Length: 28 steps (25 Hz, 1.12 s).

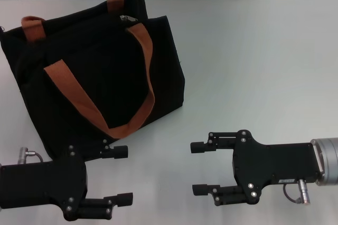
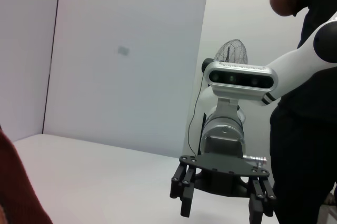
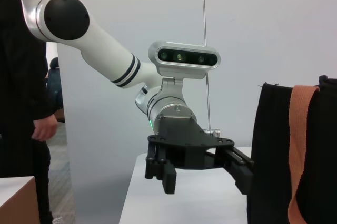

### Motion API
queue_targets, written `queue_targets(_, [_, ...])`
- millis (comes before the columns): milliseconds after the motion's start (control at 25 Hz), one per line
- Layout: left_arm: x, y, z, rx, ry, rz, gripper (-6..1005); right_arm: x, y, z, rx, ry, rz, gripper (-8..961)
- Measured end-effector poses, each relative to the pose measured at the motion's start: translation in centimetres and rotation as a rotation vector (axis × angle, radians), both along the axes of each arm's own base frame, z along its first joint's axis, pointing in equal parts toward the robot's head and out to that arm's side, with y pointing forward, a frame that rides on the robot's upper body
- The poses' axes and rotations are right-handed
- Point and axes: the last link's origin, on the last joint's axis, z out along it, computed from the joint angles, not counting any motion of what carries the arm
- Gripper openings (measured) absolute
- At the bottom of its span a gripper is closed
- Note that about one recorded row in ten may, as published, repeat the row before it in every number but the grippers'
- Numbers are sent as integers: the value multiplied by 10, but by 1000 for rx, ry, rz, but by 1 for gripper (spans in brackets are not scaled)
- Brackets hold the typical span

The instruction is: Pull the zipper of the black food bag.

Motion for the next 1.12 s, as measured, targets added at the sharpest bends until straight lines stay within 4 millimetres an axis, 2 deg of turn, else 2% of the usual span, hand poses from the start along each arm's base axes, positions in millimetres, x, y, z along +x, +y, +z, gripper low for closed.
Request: queue_targets(1120, [2,1,0,4,-3,-13,814,0,-1,1,-13,9,-8,695])
